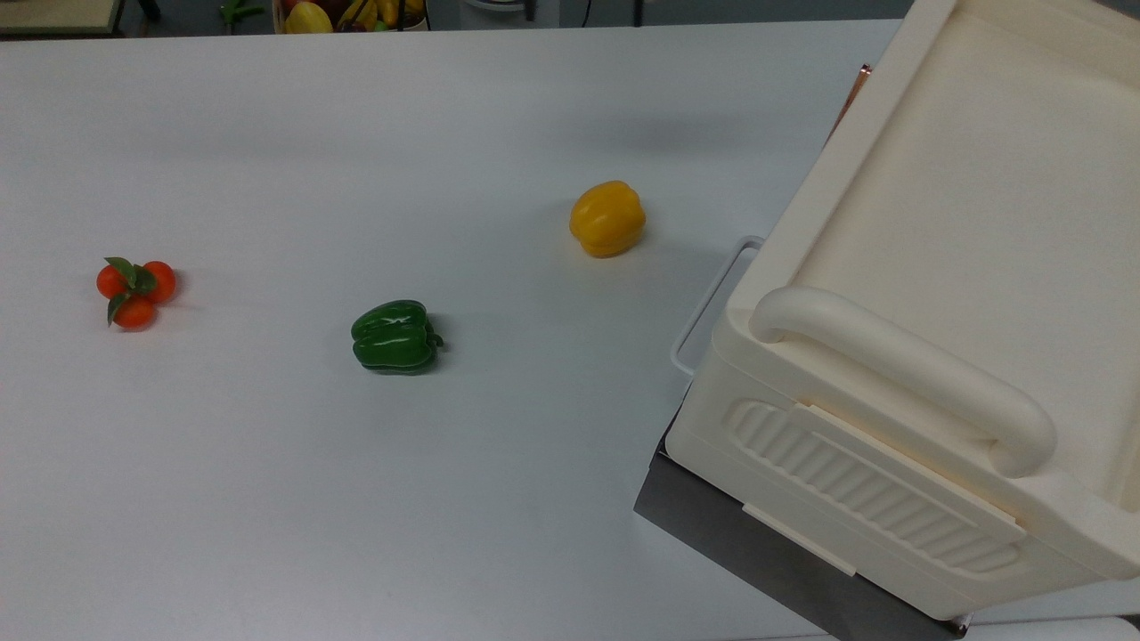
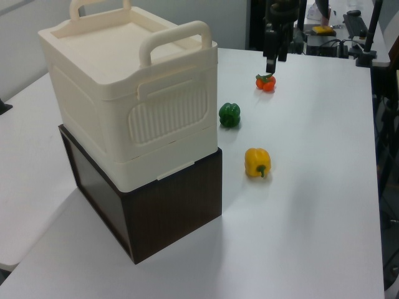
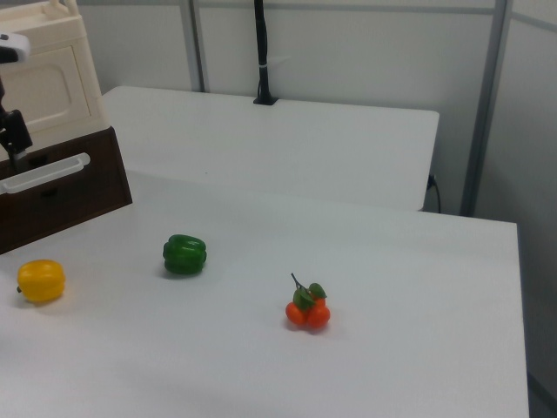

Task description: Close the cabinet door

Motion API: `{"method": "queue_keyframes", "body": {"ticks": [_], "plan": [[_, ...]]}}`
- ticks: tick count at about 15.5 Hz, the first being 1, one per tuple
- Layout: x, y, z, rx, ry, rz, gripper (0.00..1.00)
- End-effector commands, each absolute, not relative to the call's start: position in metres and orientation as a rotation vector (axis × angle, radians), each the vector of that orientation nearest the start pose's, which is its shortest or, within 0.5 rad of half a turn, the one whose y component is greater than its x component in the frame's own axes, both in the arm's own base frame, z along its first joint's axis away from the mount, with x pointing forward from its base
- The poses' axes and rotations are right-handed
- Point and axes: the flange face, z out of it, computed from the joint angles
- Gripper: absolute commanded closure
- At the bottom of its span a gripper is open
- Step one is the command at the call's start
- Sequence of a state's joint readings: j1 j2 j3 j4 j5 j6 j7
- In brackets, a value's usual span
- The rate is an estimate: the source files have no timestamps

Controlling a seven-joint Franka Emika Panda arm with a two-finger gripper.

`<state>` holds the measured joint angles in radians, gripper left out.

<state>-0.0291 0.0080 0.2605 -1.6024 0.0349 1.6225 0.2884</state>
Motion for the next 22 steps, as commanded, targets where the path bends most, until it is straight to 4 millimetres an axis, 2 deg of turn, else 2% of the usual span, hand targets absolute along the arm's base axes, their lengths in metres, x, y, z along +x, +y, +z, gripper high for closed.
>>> {"method": "queue_keyframes", "body": {"ticks": [1,3,6,8,14,18,22], "plan": [[0.538,0.114,0.616,-3.184,0.154,0.028,0.00],[0.537,0.090,0.633,-3.168,0.210,-0.017,0.00],[0.541,0.063,0.642,-3.139,0.285,-0.053,0.00],[0.547,0.055,0.648,-3.102,0.282,-0.121,0.00],[0.552,0.039,0.649,-3.048,-0.049,-0.173,0.00],[0.554,0.039,0.644,-3.035,-0.259,-0.185,0.00],[0.552,0.047,0.642,-3.042,-0.282,-0.169,0.00]]}}
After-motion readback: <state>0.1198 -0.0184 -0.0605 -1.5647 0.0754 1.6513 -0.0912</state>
